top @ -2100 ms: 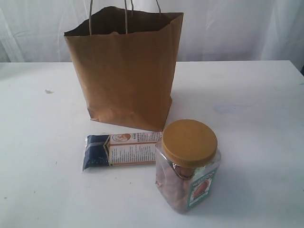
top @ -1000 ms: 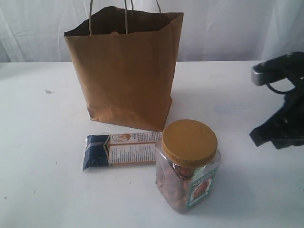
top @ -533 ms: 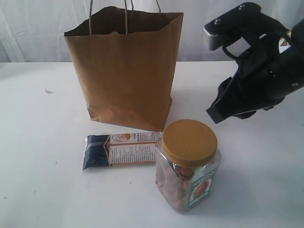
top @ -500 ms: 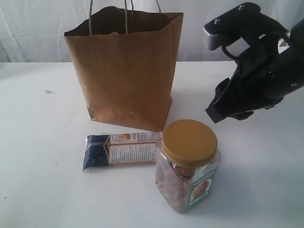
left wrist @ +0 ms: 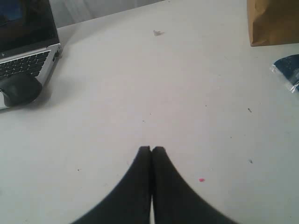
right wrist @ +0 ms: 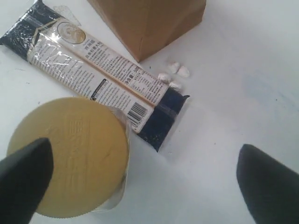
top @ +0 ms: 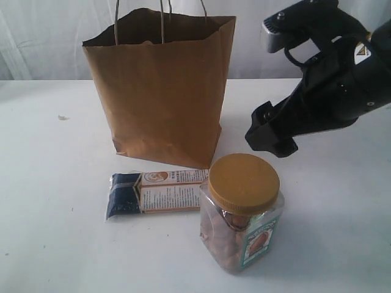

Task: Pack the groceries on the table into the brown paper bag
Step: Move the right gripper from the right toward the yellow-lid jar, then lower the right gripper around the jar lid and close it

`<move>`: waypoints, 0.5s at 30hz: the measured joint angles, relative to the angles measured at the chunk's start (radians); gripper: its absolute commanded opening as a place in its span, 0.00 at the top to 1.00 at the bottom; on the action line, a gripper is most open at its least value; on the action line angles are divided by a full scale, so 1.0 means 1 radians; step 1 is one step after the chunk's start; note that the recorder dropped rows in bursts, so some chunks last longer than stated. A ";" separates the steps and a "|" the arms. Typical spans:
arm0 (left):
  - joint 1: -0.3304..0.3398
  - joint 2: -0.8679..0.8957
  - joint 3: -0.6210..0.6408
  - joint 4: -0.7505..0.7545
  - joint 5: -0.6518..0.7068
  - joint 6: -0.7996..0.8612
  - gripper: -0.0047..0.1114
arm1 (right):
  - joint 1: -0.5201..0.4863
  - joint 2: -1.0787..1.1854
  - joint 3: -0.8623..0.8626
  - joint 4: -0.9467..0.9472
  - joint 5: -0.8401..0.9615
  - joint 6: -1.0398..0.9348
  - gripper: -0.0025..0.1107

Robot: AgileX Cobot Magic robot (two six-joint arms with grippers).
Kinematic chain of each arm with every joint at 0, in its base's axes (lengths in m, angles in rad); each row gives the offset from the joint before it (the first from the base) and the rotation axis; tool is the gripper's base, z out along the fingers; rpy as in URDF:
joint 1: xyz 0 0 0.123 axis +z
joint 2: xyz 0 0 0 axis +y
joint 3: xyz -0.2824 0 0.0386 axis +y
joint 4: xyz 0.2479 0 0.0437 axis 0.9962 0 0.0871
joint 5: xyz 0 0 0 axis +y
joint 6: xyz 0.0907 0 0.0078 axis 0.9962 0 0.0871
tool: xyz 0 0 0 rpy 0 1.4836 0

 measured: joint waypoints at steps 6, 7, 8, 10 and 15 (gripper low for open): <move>0.000 0.000 0.000 0.000 0.000 0.000 0.96 | 0.000 0.000 0.007 0.111 0.000 0.004 0.05; 0.000 0.000 0.000 0.000 0.000 0.000 0.96 | 0.003 0.000 0.007 0.141 0.000 -0.008 0.05; 0.000 0.000 0.000 0.000 0.000 0.000 0.96 | 0.007 0.000 0.007 0.169 0.000 -0.029 0.05; 0.000 0.000 0.000 0.000 0.000 0.000 0.96 | 0.017 0.009 0.007 0.199 0.004 -0.066 0.05; 0.000 0.000 0.000 0.000 0.000 0.000 0.96 | 0.043 0.088 -0.035 0.206 0.101 -0.098 0.05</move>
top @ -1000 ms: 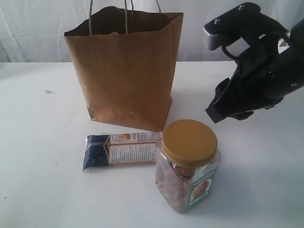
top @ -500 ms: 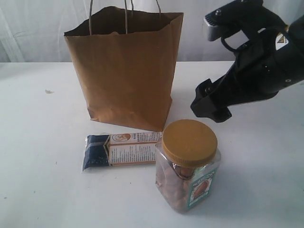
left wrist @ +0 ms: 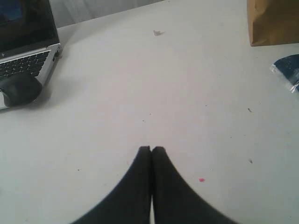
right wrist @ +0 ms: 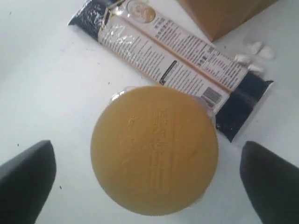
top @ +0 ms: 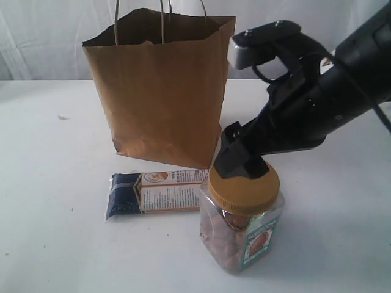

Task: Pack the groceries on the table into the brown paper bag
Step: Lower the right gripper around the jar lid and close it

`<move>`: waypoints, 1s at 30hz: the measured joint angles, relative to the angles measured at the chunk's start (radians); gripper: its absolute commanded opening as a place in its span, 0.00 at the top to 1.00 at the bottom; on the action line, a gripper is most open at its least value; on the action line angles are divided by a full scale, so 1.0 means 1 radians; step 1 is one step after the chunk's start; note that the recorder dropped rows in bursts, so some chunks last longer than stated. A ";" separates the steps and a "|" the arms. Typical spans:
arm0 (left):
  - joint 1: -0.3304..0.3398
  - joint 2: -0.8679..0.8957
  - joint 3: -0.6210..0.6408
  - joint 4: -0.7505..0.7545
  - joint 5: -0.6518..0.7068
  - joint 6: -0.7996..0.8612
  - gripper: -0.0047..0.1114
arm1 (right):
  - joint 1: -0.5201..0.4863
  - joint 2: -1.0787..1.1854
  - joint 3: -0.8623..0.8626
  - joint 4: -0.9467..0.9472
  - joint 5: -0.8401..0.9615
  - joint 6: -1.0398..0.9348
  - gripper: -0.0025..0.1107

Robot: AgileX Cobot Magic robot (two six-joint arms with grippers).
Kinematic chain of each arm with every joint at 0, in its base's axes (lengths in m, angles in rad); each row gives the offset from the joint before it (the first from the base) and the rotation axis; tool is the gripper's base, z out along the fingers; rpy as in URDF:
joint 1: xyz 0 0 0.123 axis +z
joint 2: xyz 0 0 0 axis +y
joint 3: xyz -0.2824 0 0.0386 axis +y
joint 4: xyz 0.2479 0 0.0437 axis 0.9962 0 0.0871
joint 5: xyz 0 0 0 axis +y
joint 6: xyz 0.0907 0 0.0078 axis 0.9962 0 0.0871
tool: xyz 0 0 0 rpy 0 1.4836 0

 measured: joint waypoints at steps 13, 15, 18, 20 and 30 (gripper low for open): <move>0.000 0.000 0.000 0.000 0.000 0.000 0.96 | 0.009 0.173 -0.068 -0.040 0.031 -0.010 0.05; 0.000 0.000 0.000 0.000 0.000 0.000 0.96 | 0.009 0.184 -0.068 -0.045 0.033 -0.010 0.05; 0.000 0.000 0.000 0.000 0.000 0.000 0.96 | 0.009 0.189 -0.069 -0.040 0.031 -0.010 0.05; 0.000 0.000 0.000 0.000 0.000 0.000 0.96 | 0.009 0.196 -0.070 -0.025 0.033 -0.010 0.05; 0.000 0.000 0.000 0.000 0.000 0.000 0.96 | 0.009 0.217 -0.073 0.022 0.052 -0.052 0.05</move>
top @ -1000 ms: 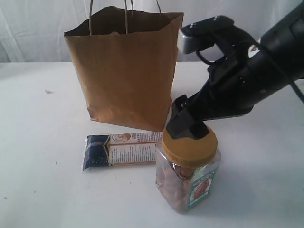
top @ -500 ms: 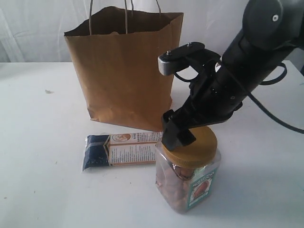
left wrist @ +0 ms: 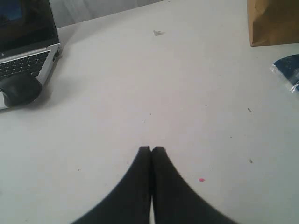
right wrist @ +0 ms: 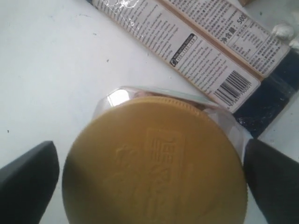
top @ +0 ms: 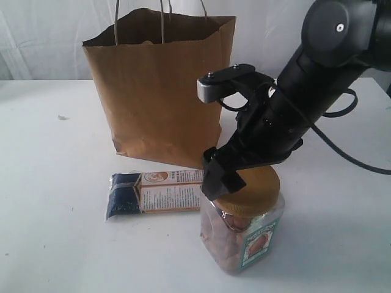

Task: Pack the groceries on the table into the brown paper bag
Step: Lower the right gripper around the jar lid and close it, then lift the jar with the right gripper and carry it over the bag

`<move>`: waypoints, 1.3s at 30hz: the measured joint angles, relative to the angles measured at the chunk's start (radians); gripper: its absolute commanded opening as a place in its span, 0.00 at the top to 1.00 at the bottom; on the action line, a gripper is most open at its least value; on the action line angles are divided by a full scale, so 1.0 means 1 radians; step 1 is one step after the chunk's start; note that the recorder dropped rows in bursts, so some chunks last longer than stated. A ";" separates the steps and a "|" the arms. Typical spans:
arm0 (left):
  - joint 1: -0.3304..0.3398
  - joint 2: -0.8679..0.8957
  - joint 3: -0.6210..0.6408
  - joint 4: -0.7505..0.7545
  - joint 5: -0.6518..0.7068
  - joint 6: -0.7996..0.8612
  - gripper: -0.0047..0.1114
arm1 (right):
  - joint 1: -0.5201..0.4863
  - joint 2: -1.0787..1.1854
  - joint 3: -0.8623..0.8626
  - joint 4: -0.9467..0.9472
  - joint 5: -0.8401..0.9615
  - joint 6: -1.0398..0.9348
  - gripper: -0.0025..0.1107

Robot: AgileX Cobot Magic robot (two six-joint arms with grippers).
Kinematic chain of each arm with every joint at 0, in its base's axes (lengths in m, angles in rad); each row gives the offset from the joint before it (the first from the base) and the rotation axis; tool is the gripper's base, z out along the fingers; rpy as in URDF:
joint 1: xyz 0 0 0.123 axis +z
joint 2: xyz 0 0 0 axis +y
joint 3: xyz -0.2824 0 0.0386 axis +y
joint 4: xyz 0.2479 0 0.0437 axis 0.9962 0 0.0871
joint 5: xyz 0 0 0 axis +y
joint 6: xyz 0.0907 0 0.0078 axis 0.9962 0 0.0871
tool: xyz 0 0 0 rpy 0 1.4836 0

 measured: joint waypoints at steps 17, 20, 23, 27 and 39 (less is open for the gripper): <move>0.000 0.000 0.000 0.000 0.000 0.000 0.96 | 0.067 0.013 -0.030 -0.083 0.077 0.007 0.05; 0.000 0.000 0.000 0.000 0.000 0.000 0.96 | 0.086 0.014 -0.031 -0.171 0.085 0.069 0.08; 0.000 0.000 0.000 0.000 0.000 0.000 0.96 | 0.095 0.014 -0.031 -0.240 0.099 0.113 0.21; 0.000 0.000 0.000 0.000 0.000 0.000 0.96 | 0.102 0.015 -0.031 -0.266 0.108 0.137 0.52; 0.000 0.000 0.000 0.000 0.000 0.000 0.96 | 0.109 -0.092 -0.212 -0.379 0.239 0.161 0.72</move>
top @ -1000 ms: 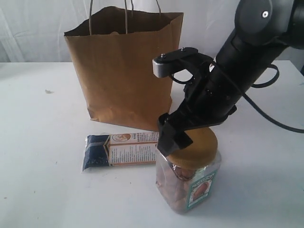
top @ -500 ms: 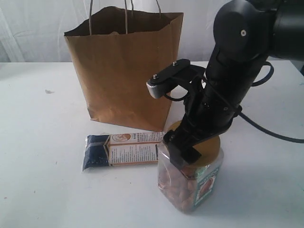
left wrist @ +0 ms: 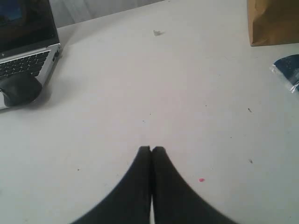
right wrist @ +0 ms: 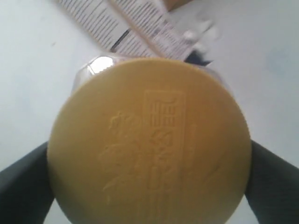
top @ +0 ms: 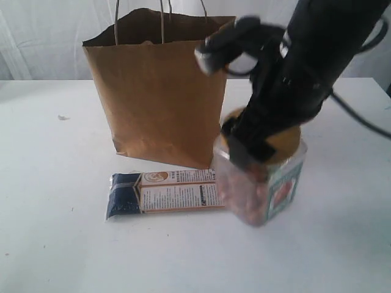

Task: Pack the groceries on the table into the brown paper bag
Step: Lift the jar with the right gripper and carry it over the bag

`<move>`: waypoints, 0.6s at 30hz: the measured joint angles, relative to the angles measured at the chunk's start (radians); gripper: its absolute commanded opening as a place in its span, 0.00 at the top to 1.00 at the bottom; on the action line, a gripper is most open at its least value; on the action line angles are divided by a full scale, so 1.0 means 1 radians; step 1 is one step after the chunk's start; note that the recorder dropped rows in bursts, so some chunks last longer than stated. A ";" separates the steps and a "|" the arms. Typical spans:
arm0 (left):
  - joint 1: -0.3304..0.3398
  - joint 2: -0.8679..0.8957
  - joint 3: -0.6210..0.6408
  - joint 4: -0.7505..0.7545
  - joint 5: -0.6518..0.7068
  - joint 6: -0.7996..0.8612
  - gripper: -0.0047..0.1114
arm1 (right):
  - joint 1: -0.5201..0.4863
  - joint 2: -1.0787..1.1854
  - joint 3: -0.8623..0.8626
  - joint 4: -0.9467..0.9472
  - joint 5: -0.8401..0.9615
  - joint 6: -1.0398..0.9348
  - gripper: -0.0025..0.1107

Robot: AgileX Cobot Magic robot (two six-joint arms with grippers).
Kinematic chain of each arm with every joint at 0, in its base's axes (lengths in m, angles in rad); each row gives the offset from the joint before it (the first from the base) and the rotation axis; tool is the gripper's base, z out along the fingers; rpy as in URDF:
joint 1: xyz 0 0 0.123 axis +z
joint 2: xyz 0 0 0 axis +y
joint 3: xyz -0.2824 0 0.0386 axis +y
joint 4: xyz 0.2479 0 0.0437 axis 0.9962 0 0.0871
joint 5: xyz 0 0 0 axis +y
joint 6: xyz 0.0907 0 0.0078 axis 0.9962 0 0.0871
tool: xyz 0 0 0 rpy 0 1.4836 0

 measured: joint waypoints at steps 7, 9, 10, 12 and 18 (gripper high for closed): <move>0.000 0.000 0.000 0.000 0.000 0.000 0.96 | 0.000 -0.153 -0.123 -0.289 0.000 0.116 0.72; 0.000 0.000 0.000 0.000 0.000 0.000 0.96 | 0.000 -0.185 -0.150 -0.303 0.008 0.134 0.72; 0.000 0.000 0.000 0.000 0.000 0.000 0.96 | 0.000 -0.195 -0.165 -0.301 0.010 0.141 0.72; 0.000 0.000 0.000 0.000 0.000 0.000 0.96 | 0.000 -0.209 -0.203 -0.293 0.019 0.156 0.72; 0.000 0.000 0.000 0.000 0.000 0.000 0.96 | -0.060 -0.177 -0.363 -0.254 0.025 0.179 0.72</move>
